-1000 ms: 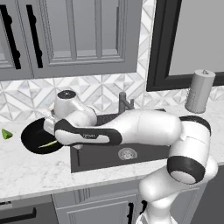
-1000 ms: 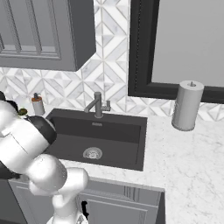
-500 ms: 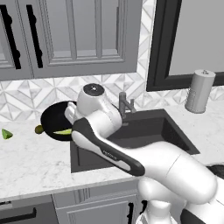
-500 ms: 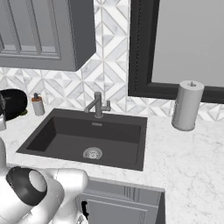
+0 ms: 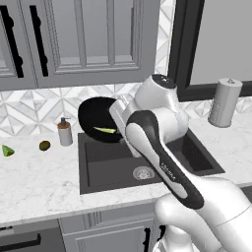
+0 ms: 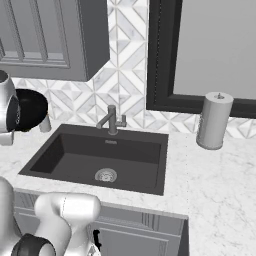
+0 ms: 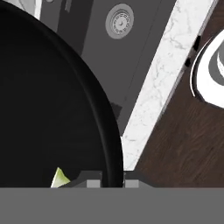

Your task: Pick the lemon wedge from the sink and place it in the bowl. Then pick the bowl and place it in the microwave. Then close the microwave door and press the start button.

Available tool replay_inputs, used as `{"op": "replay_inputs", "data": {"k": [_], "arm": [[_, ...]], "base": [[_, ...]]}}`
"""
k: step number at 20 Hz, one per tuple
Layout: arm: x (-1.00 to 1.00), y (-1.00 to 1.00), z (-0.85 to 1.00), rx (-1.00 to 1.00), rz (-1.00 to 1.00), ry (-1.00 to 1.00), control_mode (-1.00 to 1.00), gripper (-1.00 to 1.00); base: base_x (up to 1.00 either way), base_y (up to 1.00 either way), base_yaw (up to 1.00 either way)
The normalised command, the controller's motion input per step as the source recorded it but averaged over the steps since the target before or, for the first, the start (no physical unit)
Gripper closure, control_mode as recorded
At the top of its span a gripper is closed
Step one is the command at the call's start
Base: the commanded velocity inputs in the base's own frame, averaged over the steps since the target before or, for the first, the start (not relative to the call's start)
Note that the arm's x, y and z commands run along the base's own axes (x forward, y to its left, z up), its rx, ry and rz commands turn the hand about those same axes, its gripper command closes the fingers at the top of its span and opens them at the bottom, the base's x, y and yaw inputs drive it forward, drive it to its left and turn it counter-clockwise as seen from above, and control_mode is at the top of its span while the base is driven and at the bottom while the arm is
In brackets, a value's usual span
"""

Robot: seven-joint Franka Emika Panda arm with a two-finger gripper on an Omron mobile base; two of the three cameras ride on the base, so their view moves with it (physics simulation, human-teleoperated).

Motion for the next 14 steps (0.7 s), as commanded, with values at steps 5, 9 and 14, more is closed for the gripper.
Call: {"op": "replay_inputs", "data": {"k": [5,9,14], "arm": [[-0.52,-0.65,0.64,0.14,-0.03,0.14,-1.00,1.00],[-0.45,-0.51,0.07,-0.11,-0.09,0.07,-1.00,1.00],[-0.18,-0.44,0.04,-0.07,-0.14,0.09,-1.00,1.00]], "base": [[0.00,0.00,0.00],[0.00,0.00,0.00],[0.00,0.00,0.00]]}}
